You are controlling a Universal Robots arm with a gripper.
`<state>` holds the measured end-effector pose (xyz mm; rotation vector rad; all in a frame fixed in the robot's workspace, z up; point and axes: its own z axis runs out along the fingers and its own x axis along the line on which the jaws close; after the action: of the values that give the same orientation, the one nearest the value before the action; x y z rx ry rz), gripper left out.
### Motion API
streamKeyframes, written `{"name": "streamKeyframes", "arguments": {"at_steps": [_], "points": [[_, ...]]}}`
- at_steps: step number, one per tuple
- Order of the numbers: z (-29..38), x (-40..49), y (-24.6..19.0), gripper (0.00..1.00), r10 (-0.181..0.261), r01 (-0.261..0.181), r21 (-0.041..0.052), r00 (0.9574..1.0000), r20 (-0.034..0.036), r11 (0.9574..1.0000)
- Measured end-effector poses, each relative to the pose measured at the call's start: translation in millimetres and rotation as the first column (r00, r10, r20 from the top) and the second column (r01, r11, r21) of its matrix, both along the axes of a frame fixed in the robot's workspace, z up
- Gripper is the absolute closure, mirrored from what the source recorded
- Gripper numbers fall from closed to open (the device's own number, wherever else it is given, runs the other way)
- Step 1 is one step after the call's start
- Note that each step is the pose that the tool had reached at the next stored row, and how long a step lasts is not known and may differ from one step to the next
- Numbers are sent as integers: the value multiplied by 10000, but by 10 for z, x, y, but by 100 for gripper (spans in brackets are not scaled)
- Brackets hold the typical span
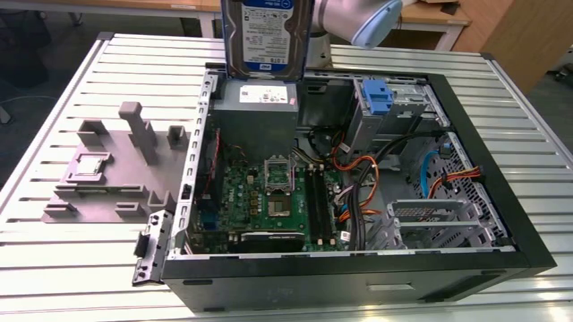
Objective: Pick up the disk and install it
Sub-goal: 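Pick up the disk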
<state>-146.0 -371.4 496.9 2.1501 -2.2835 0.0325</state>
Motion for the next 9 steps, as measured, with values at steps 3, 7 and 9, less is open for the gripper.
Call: {"name": "streamKeyframes", "arguments": {"at_steps": [3, 7, 9], "points": [[0, 29, 0, 63, 0, 0, 0, 10000, 0, 10000], [0, 67, 0, 63, 0, 0, 0, 10000, 0, 10000], [0, 85, 0, 63, 0, 0, -1, 10000, 0, 10000]]}}
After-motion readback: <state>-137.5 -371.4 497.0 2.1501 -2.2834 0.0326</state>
